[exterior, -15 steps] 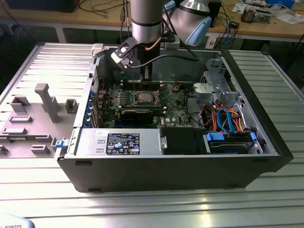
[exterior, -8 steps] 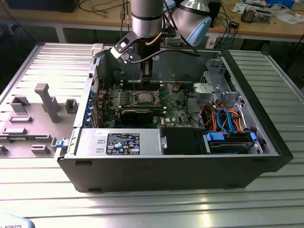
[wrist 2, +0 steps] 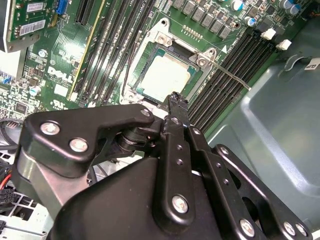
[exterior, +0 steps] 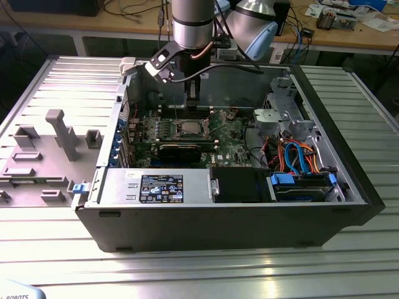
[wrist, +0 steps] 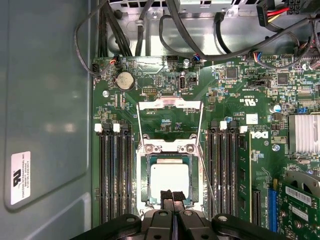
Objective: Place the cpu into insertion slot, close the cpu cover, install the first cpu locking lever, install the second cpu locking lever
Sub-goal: 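Close the cpu cover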
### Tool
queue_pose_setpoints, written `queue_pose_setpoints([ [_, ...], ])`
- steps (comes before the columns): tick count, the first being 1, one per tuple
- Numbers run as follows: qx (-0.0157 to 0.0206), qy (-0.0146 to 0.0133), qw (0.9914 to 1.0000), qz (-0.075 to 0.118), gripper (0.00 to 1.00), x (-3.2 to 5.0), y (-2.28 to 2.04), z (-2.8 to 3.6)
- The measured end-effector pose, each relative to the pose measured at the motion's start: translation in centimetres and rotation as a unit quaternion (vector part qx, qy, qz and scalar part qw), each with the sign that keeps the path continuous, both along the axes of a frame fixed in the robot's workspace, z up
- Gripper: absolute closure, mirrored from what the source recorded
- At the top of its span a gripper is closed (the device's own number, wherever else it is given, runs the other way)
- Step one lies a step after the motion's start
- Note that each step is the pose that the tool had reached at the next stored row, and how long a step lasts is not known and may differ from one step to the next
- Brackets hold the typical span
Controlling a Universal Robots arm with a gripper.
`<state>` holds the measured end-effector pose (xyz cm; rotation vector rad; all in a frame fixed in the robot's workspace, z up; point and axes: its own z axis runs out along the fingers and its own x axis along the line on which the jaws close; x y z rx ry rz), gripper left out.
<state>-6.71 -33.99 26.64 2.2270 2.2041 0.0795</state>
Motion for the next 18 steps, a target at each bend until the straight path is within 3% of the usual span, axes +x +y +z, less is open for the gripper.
queue_pose_setpoints([
  [18, 0.0000, 0.0000, 1.00000, 0.000, 0.89, 0.61, 0.00, 0.01],
])
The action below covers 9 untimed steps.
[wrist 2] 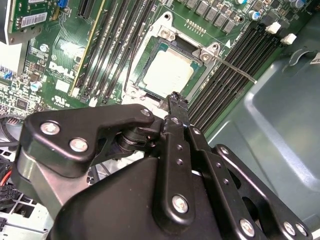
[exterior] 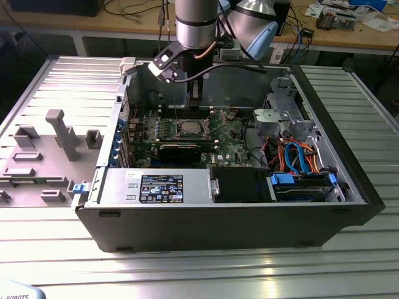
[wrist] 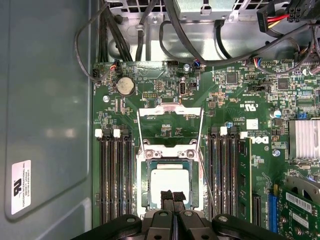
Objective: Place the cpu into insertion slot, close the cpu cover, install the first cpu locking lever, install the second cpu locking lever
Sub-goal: 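Close the cpu cover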
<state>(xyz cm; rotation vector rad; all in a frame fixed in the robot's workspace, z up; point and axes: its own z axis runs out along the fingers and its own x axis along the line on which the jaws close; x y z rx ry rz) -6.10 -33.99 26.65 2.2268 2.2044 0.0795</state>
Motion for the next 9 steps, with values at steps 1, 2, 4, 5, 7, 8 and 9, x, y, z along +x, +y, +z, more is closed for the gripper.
queue_pose_setpoints([
  [1, 0.0000, 0.0000, 1.00000, 0.000, 0.89, 0.05, 0.00, 0.00],
  [2, 0.0000, 0.0000, 1.00000, 0.000, 0.89, 0.12, 0.00, 0.00],
  [4, 0.0000, 0.0000, 1.00000, 0.000, 0.89, 0.26, 0.00, 0.00],
  [5, 0.0000, 0.0000, 1.00000, 0.000, 0.89, 0.33, 0.00, 0.00],
  [7, 0.0000, 0.0000, 1.00000, 0.000, 0.89, 0.49, 0.00, 0.00],
  [8, 0.0000, 0.0000, 1.00000, 0.000, 0.89, 0.52, 0.00, 0.00],
  [9, 0.0000, 0.0000, 1.00000, 0.000, 0.89, 0.55, 0.00, 0.00],
])
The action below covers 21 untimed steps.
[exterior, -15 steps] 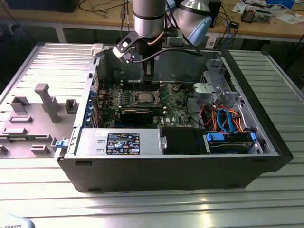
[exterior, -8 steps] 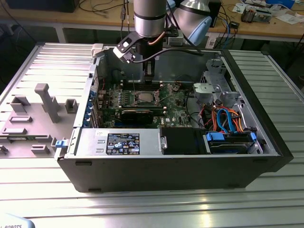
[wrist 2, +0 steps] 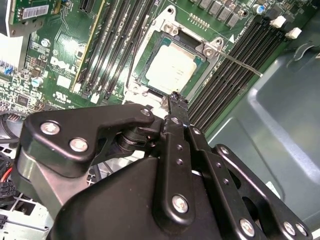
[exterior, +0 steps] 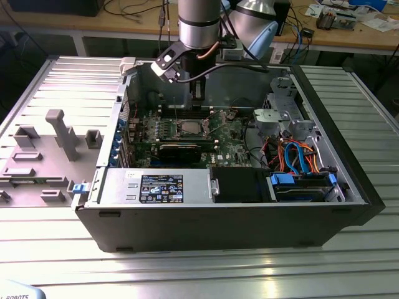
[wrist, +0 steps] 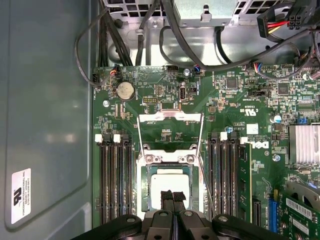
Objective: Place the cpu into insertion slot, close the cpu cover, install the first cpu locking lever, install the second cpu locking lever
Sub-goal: 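Close the cpu cover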
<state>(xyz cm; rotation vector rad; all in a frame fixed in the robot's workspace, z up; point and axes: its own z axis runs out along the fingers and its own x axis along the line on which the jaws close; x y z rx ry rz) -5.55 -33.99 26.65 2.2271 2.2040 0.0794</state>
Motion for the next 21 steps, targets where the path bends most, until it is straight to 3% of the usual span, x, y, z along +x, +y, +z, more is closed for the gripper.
queue_pose_setpoints([
  [7, 0.0001, 0.0000, 1.00000, 0.000, 0.89, 0.06, 0.00, 0.23],
  [13, 0.0000, 0.0001, 1.00000, 0.000, 0.89, 0.73, 0.00, 0.23],
  [21, 0.0000, 0.0001, 1.00000, 0.000, 0.89, 0.75, 0.00, 0.23],
])
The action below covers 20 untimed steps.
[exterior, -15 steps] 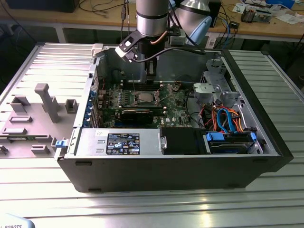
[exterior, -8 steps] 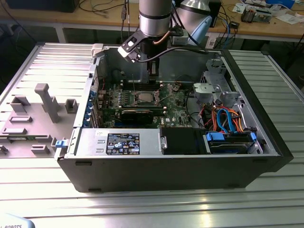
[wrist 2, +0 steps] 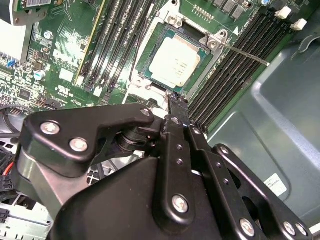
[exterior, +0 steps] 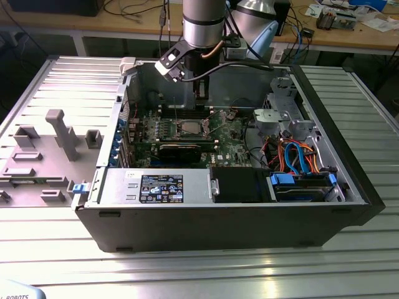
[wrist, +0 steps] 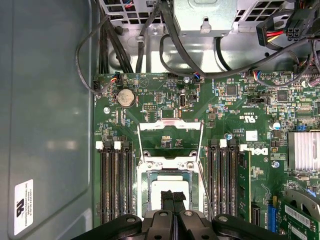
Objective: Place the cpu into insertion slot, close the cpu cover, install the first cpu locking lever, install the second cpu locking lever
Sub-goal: 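Close the cpu cover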
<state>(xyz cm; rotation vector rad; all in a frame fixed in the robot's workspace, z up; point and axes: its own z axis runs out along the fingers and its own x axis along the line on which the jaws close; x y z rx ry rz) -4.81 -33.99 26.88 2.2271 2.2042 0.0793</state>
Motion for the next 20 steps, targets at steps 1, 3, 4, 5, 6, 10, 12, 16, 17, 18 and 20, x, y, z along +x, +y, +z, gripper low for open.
queue_pose_setpoints([
  [1, 0.0000, 0.0000, 1.00000, 0.000, 0.89, 0.00, 0.00, 0.00],
  [3, 0.0000, 0.0000, 1.00000, 0.000, 0.89, 0.01, 0.00, 0.00],
  [4, 0.0000, 0.0000, 1.00000, 0.000, 0.89, 0.08, 0.00, 0.00],
  [5, -0.0001, 0.0001, 1.00000, 0.000, 0.89, 0.28, 0.00, 0.00],
  [6, -0.0001, 0.0003, 1.00000, 0.000, 0.89, 0.51, 0.00, 0.00],
  [10, -0.0001, 0.0007, 1.00000, 0.000, 0.89, 0.94, 0.00, 0.00],
  [12, 0.0000, 0.0009, 1.00000, 0.000, 0.89, 1.12, 0.00, 0.00],
  [16, 0.0000, 0.0015, 1.00000, 0.000, 0.89, 1.37, 0.00, 0.00],
  [17, -0.0001, 0.0014, 1.00000, 0.000, 0.89, 1.38, 0.00, 0.00],
  [18, 0.0000, 0.0014, 1.00000, 0.000, 0.89, 1.40, 0.00, 0.00],
  [20, -0.0001, 0.0014, 1.00000, 0.000, 0.89, 1.42, 0.00, 0.00],
])
